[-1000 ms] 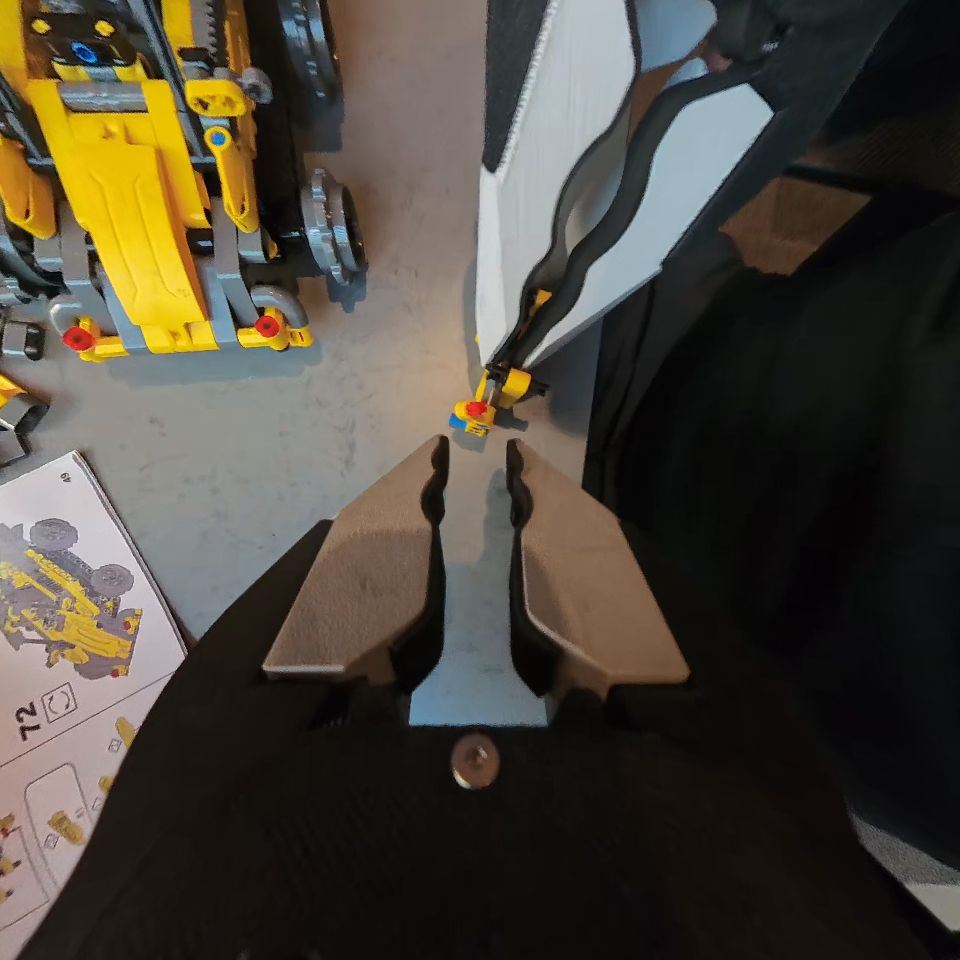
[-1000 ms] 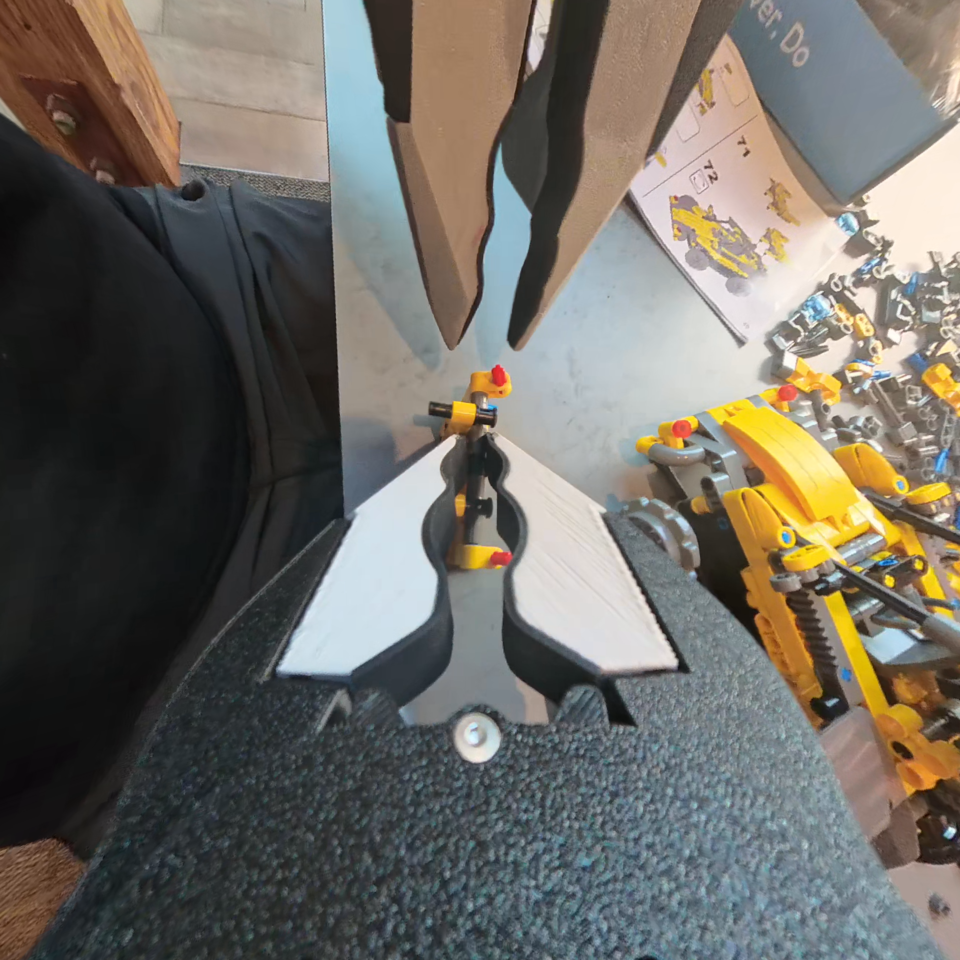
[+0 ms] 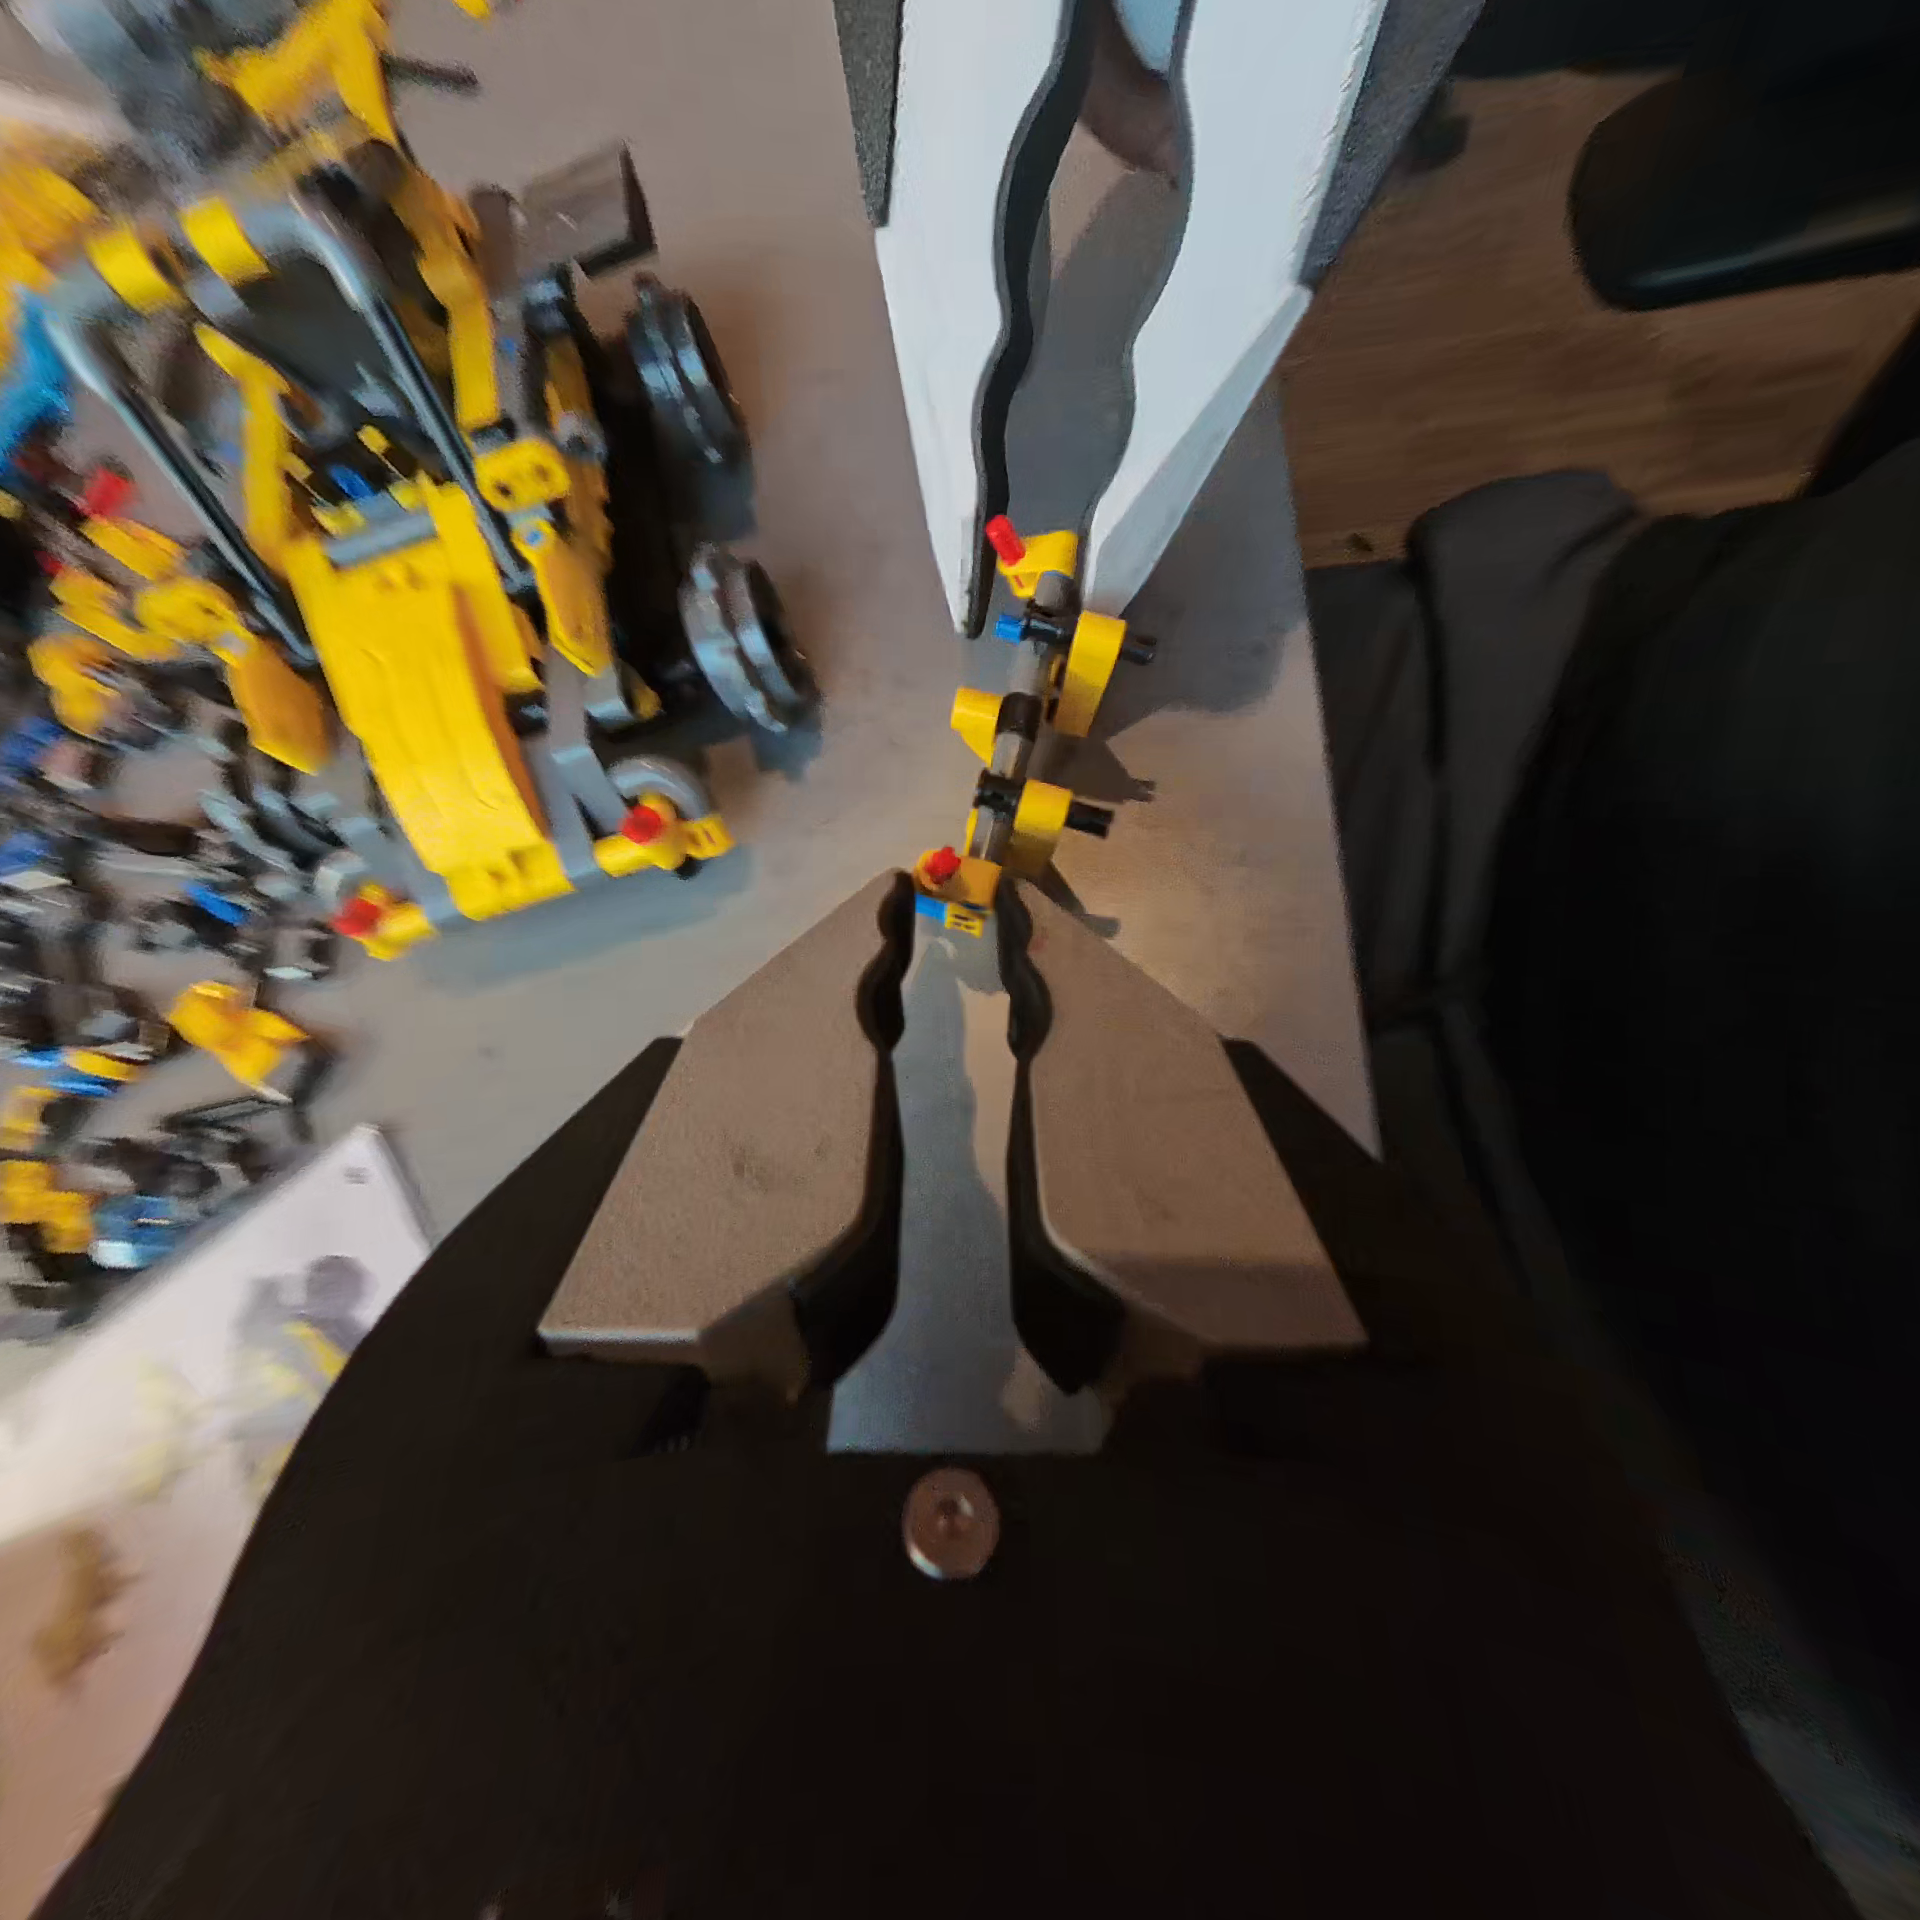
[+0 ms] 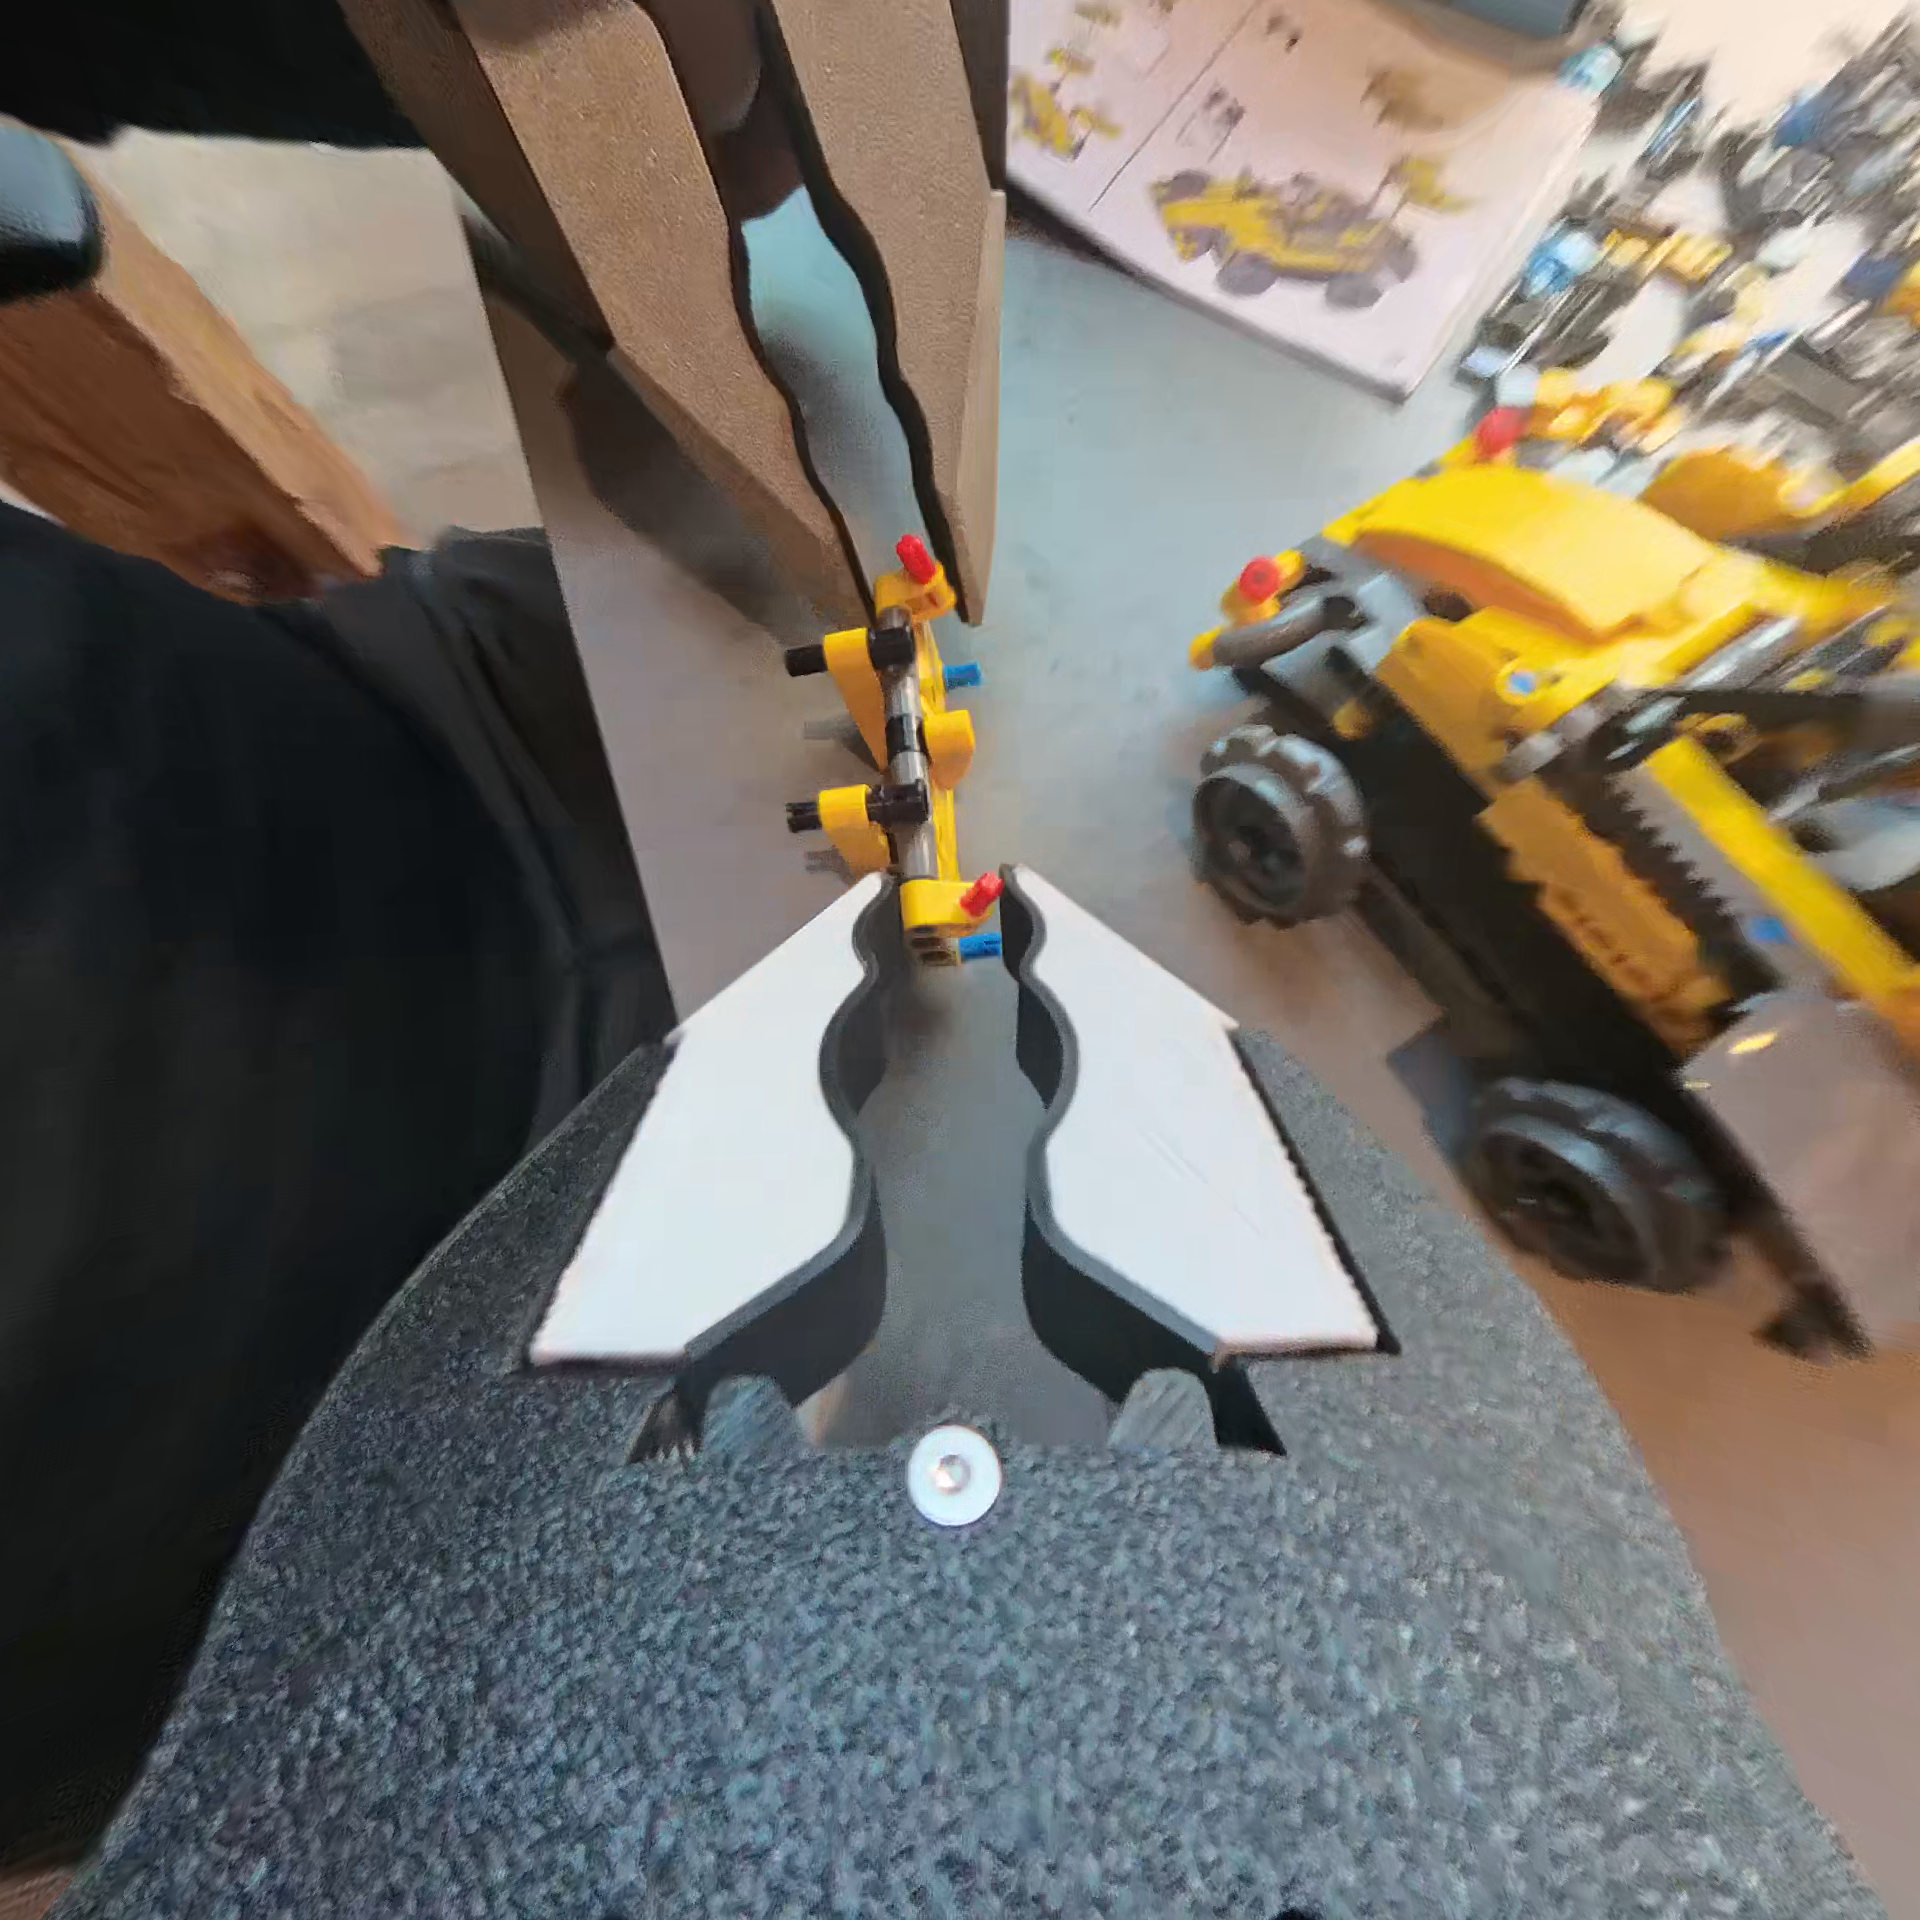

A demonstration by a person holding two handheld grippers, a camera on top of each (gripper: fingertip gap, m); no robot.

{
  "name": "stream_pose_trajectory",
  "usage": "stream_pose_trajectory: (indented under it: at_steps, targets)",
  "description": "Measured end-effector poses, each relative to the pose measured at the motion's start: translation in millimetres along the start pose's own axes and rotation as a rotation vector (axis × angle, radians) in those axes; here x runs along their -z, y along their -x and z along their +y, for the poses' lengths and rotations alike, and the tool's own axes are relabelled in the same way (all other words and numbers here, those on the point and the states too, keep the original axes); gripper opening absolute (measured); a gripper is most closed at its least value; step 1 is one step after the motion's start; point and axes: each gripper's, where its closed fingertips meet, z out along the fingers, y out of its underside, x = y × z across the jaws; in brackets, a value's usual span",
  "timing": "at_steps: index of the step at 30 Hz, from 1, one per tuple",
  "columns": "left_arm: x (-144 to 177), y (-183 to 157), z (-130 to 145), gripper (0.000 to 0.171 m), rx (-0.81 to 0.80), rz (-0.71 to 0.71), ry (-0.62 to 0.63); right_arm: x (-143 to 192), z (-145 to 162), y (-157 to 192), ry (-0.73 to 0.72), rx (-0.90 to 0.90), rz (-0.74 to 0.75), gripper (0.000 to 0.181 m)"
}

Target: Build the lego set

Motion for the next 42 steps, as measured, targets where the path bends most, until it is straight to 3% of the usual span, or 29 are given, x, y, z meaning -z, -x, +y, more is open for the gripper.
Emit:
stream_pose_trajectory:
  at_steps: [3, 4, 6, 9, 12, 15, 18, 21, 24, 27, 29, 31, 34, 37, 42]
  targets:
    - [0, 15, -12, 0.01, -0.038, -0.085, -0.034, 14, -8, -21, 0.008, 0.186, 0.259, 0.018]
    - [-1, 19, -13, 0.006, 0.024, -0.073, -0.024, 19, -8, -30, 0.031, 0.279, 0.373, 0.018]
    - [0, 27, -11, 0.02, 0.167, -0.053, -0.009, 24, -6, -37, 0.094, 0.44, 0.552, 0.018]
    - [6, 36, 7, 0.025, 0.292, -0.084, 0.039, 13, 4, -23, 0.209, 0.643, 0.601, 0.023]
    - [18, 33, 17, 0.024, 0.31, -0.141, 0.028, 6, 1, -5, 0.202, 0.725, 0.574, 0.036]
    - [36, 29, 26, 0.027, 0.339, -0.223, 0.011, 14, 2, 1, 0.171, 0.638, 0.506, 0.047]
    - [56, 12, 25, 0.035, 0.387, -0.254, -0.071, 39, -4, 0, 0.025, 0.473, 0.469, 0.048]
    - [67, -11, 22, 0.045, 0.392, -0.293, -0.158, 64, 5, -23, -0.1, 0.232, 0.463, 0.05]
    - [67, -29, 12, 0.06, 0.394, -0.339, -0.255, 76, 15, -42, -0.211, 0.01, 0.398, 0.063]
    - [65, -41, -2, 0.052, 0.311, -0.416, -0.353, 85, 10, -55, -0.341, -0.128, 0.346, 0.07]
    - [62, -53, -8, 0.055, 0.252, -0.395, -0.361, 85, 9, -61, -0.361, -0.189, 0.305, 0.077]
    - [59, -55, -4, 0.073, 0.257, -0.385, -0.328, 78, 19, -71, -0.298, -0.224, 0.301, 0.083]
    - [53, -60, 9, 0.052, 0.28, -0.37, -0.303, 63, 33, -78, -0.188, -0.297, 0.271, 0.093]
    - [56, -63, 8, 0.021, 0.162, -0.433, -0.327, 57, 40, -86, -0.132, -0.295, 0.305, 0.076]
    - [49, -76, 3, 0.025, 0.079, -0.419, -0.315, 51, 36, -92, -0.137, -0.312, 0.273, 0.072]
